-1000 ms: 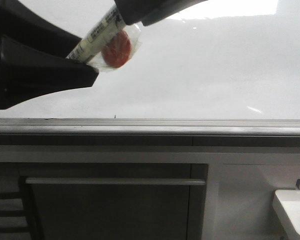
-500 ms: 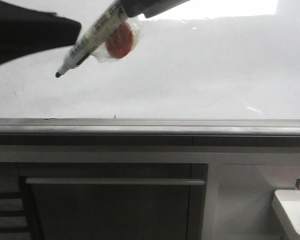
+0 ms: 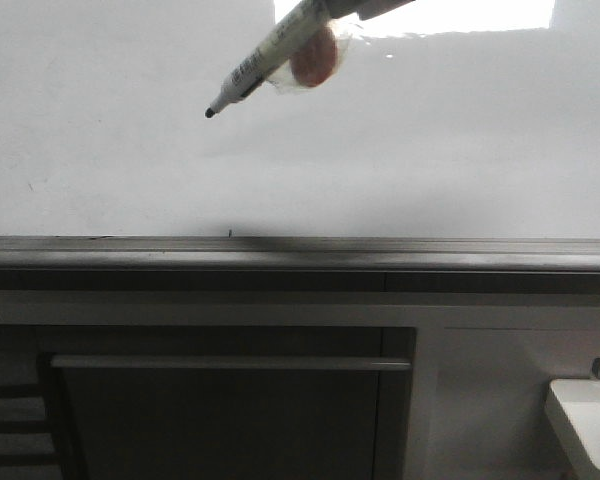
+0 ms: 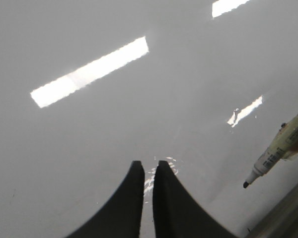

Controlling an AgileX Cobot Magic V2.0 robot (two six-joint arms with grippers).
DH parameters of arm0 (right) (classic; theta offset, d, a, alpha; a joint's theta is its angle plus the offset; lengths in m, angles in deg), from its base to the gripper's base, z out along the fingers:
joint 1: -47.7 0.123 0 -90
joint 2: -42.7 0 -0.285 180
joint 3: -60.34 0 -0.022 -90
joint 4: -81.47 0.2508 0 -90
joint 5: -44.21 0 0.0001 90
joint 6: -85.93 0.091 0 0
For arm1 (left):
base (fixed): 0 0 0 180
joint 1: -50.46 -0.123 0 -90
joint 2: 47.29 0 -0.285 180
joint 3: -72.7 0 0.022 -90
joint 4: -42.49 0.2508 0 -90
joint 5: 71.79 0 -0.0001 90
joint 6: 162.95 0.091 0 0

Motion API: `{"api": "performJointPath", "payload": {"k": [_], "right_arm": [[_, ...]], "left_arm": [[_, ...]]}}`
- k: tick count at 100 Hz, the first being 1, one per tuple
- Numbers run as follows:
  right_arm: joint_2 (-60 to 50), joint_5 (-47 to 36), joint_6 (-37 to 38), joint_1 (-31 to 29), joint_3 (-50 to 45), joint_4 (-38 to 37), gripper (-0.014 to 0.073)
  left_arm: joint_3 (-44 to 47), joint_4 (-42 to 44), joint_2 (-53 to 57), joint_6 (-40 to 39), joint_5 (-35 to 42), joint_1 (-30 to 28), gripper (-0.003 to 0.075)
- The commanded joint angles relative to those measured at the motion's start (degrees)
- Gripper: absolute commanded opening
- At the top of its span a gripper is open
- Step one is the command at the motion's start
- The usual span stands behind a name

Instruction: Write number 0 on whiteboard

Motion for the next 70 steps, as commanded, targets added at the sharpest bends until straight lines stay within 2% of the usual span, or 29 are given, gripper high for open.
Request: {"api": "performJointPath", "payload": {"k": [1,16,45,70], "right_arm": [[-0.32,-4.3,-0.55,-0.47,1.65,0.54,-0.0067],[1.18,-4.42,-0.55,-0.47,1.65,5.95,-0.0067],[2.02,-9.48,-0.55,-0.47,1.65,4.26,-0.0066],[6.28,-10.49,-0.55,-0.47,1.99,4.26,-0.0066]], "left_arm": [[-1.44,-2.14,-0.41,-0.62,2.95,0.24,-0.002],[-1.44,-5.44,-1.98,-0.62,3.21,0.24,-0.002],[-1.44,-7.0,-5.3,-0.62,5.56,0.1,-0.002],[-1.44,-14.5,-8.03,-0.62,10.77,-7.75,-0.002]]}}
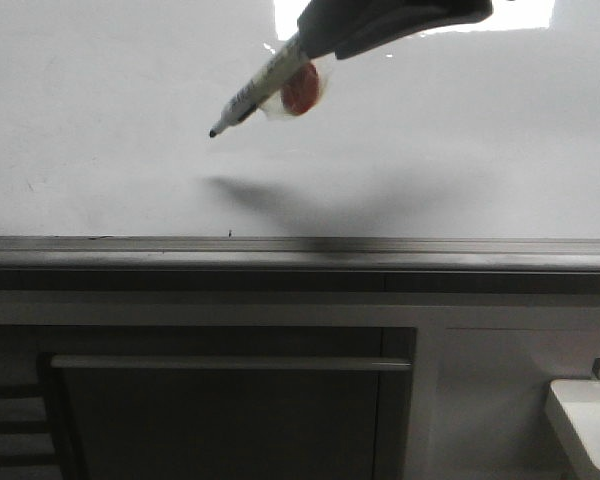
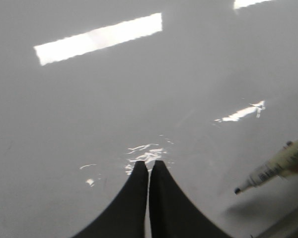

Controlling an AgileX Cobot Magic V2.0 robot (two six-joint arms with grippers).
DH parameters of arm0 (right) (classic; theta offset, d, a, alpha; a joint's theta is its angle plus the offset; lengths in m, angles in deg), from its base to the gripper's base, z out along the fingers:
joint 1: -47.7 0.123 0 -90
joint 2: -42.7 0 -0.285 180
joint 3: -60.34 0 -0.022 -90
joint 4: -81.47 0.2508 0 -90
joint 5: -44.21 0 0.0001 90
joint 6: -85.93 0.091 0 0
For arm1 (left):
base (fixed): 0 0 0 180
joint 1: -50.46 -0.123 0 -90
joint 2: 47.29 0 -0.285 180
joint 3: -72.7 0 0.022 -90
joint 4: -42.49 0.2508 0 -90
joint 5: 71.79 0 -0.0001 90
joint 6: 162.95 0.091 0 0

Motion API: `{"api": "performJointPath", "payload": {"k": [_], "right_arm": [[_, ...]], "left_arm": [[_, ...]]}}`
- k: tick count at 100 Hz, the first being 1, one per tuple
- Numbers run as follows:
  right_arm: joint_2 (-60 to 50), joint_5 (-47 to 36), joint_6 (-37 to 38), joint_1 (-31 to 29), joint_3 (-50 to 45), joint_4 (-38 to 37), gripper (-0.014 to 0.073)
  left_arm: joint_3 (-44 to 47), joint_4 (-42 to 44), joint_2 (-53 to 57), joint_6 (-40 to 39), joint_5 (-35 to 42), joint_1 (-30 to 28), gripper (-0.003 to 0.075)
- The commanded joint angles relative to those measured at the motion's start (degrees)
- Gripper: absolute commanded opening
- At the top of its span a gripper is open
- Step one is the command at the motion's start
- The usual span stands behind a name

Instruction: Write number 0 on whiteboard

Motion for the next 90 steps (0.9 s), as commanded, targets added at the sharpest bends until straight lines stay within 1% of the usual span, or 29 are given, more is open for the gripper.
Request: {"api": "performJointPath", "payload": {"k": [1,13,27,49,62,75,90], "right_arm": [[0.01,-3.97,-0.55,-0.25,2.09,0.65,-0.0066],[1.7,-3.2,-0.55,-0.25,4.28,0.54,-0.0066],[4.78,-2.47,-0.68,-0.25,7.57,-0.22,-0.0066],[9.22,-1.96,-0.68,-0.38,12.52,-1.72,-0.0066],[9.67,-1.96,-0.68,-1.24,15.6,-2.75,-0.0066],[9.07,-0.46,-0.68,-3.8,17.73,-3.12,-0.0066],[7.09,2.81,-0.68,-7.67,17.78,-3.12,-0.0066]], "left_arm": [[-1.54,-2.8,-0.92,-0.62,7.25,-3.04,-0.002],[-1.54,-2.8,-1.32,-0.62,10.58,-6.96,-0.002],[-1.54,-3.45,-1.32,-0.62,11.24,-8.96,-0.002],[-1.54,-3.75,-1.32,-0.62,11.01,-8.94,-0.002],[-1.54,-3.86,-1.32,-0.62,11.01,-8.94,-0.002],[-1.54,-4.1,-1.32,-0.62,11.01,-8.94,-0.002],[-1.54,-4.2,-1.32,-0.62,11.01,-8.94,-0.002]]}}
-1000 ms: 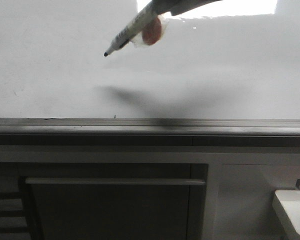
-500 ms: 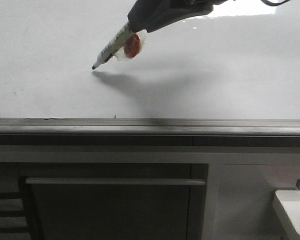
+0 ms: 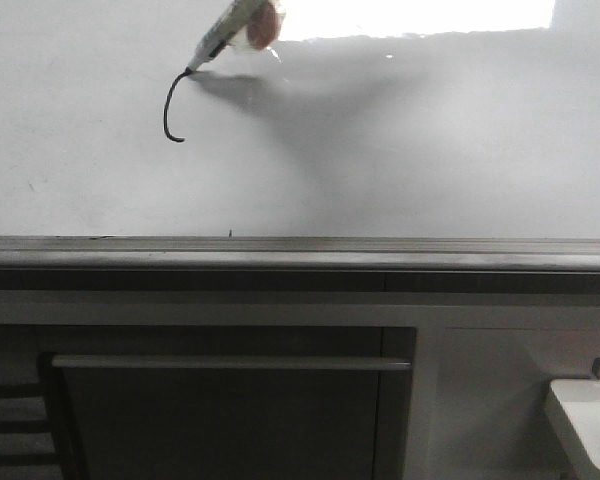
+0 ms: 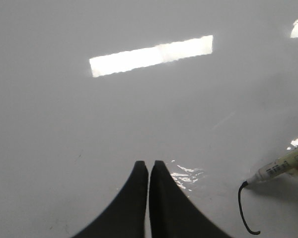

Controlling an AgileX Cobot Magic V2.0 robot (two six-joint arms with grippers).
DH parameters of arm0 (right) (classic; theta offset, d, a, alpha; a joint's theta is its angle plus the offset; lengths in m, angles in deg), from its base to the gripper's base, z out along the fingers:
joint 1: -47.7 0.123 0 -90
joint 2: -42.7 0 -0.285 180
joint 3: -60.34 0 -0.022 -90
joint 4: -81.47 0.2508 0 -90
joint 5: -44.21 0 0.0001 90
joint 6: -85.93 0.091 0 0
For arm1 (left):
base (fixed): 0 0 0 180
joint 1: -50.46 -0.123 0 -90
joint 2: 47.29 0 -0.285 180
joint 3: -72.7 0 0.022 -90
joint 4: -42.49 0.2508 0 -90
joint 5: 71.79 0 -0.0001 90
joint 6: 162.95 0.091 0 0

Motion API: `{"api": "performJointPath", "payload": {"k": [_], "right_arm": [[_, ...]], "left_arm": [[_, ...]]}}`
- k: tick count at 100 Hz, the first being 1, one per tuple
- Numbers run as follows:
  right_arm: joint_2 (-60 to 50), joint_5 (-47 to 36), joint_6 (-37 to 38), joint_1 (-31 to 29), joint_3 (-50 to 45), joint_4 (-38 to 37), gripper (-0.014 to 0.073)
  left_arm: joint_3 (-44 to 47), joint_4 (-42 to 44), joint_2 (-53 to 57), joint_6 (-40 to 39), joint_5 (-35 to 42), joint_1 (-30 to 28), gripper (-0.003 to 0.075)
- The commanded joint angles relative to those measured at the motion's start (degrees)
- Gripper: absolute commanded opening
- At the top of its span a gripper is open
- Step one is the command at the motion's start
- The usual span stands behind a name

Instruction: Write number 0 on whiteboard

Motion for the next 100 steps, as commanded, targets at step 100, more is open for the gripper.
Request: {"api": "performJointPath", "payload": {"k": [100], "right_arm": [[0.66,2.18,0.26,1.07,2.1,0.3,-0.0046]], "left_arm": [[-1.54,-0.96,-0.14,-0.62,4.52,-0.07,-0.002]]}}
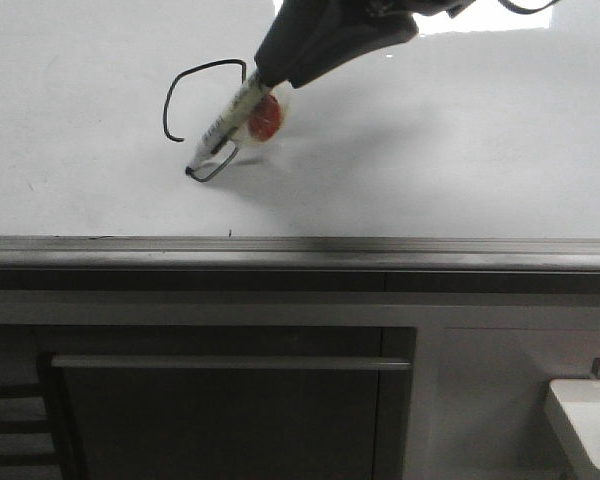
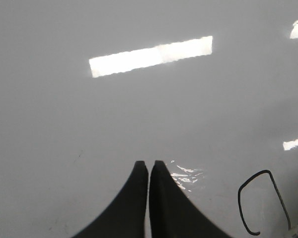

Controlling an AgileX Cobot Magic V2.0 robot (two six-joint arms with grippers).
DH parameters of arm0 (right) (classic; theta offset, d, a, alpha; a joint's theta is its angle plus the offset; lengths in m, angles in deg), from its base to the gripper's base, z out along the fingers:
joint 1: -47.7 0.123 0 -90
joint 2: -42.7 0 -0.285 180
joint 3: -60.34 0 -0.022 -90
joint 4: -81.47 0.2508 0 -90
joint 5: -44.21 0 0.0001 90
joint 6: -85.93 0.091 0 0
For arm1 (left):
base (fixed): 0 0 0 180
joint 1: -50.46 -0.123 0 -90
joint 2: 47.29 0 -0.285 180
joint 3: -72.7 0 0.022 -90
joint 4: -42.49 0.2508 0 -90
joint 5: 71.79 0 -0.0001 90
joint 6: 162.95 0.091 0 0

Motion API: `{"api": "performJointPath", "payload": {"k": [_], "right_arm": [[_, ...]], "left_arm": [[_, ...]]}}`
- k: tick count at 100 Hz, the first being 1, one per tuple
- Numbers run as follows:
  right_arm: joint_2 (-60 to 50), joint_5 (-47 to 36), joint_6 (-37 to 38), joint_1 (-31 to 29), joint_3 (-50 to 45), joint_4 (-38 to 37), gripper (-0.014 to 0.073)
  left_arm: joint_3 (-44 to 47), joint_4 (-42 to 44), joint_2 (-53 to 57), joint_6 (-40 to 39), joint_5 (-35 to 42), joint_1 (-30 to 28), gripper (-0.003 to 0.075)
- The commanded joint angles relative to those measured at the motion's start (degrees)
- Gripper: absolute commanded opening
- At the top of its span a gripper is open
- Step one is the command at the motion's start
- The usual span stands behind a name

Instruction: Write number 0 on whiteboard

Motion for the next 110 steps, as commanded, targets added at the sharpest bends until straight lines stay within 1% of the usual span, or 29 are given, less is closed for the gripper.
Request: {"api": "performJointPath", "payload": {"k": [1,19,38,49,57,64,65,66,69,71,77,78,83,87,95,110], "right_arm": [[-1.17,-4.84,-0.28,0.17,4.04,0.2,-0.0046],[-0.92,-3.63,-0.28,0.17,7.64,0.2,-0.0046],[-1.07,-1.18,-0.28,0.17,7.91,0.2,-0.0046],[-2.54,-0.16,-1.93,1.2,7.68,0.2,-0.0046],[-3.69,3.27,-3.41,2.21,7.68,-0.21,-0.0046],[-4.55,6.93,-3.41,2.74,7.68,-0.98,-0.0046],[-4.56,7.64,-3.41,2.73,7.68,-1.11,-0.0046],[-4.56,7.98,-3.41,2.73,7.68,-1.11,-0.0046],[-4.63,9.11,-3.41,2.73,7.68,-1.11,-0.0046],[-4.63,9.75,-3.41,2.73,7.68,-1.11,-0.0046],[-4.63,10.73,-3.41,2.73,7.68,-1.64,-0.0046],[-4.63,10.74,-3.41,2.73,7.68,-1.64,-0.0046],[-4.63,10.74,-3.41,2.73,7.68,-1.64,-0.0046],[-4.63,10.74,-3.41,2.73,7.68,-1.64,-0.0046],[-4.63,11.1,-3.41,2.73,7.68,-1.64,-0.0046],[-4.63,12.27,-3.41,2.73,7.68,-1.64,-0.0046]], "left_arm": [[-1.54,-0.96,-0.14,-0.62,4.49,-0.07,-0.002],[-1.54,-0.96,-0.14,-0.62,4.49,-0.07,-0.002],[-1.54,-0.49,-0.14,-0.62,4.34,-0.07,-0.002],[-1.54,4.11,-0.14,-0.62,4.34,0.7,-0.002],[-1.54,8.88,-0.14,-0.62,4.34,2.52,-0.0014],[-1.54,14.94,-0.14,-0.62,4.6,5.15,0.0042],[-1.54,16.28,-0.3,-0.62,4.59,5.81,0.007],[-1.54,16.28,-0.3,-0.62,4.59,5.81,0.007],[-1.54,19.43,-0.88,-0.62,4.7,7.6,0.0127],[-1.54,21.04,-1.37,-0.62,4.7,8.78,0.0153],[-1.54,23.96,-3.16,-0.62,4.7,12.45,0.0279],[-1.54,24.06,-3.45,-0.62,4.7,12.87,0.0279],[-1.54,24.14,-5.77,-0.62,4.7,15.72,0.0344],[-1.54,24.14,-8.02,-0.62,4.7,17.52,0.036],[-1.66,24.14,-12.34,0.38,4.7,20.05,0.0344],[-3.34,23.91,-19.5,1.03,5.1,19.61,0.0323]]}}
